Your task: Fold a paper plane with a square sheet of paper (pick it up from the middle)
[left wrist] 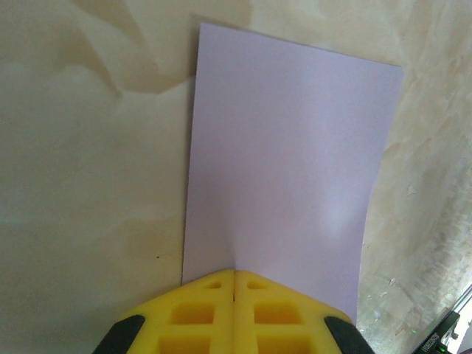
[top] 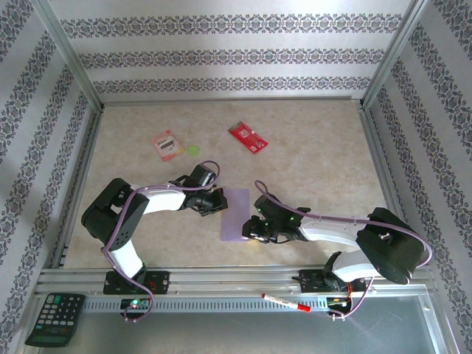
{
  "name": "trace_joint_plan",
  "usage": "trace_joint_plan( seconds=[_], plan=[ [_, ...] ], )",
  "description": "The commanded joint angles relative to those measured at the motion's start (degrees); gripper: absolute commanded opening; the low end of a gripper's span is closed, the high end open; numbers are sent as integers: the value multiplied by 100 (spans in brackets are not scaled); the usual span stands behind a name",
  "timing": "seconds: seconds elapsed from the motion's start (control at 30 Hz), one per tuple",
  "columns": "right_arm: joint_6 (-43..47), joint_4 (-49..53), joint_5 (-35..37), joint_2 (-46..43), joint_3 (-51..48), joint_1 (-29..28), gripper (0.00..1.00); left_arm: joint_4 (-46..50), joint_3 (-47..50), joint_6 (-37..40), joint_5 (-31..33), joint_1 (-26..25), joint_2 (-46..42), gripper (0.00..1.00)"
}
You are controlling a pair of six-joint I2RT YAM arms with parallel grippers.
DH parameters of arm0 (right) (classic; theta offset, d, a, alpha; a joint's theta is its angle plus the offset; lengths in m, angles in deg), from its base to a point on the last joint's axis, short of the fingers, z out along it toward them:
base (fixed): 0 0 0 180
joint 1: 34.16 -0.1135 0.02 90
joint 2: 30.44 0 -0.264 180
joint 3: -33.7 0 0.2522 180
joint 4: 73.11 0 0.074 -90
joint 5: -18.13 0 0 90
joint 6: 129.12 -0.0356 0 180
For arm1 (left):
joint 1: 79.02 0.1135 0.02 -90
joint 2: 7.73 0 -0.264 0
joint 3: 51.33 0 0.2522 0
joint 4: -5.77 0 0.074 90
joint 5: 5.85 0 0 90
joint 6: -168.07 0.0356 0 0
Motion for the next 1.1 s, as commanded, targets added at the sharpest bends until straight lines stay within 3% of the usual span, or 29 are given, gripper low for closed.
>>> trace_joint_plan(
  seconds=[0.0,0.63,1.07],
  plan=[
    [4,-155,24,-117,-47,-28,29,568,195,51,319,-100,271,0],
    [447,-1151,-346,371,117,613,41,577,201,73,286,-106,244,0],
    [181,-1203,-174,901,451,972,23,694,107,182,301,-100,261,0]
  ],
)
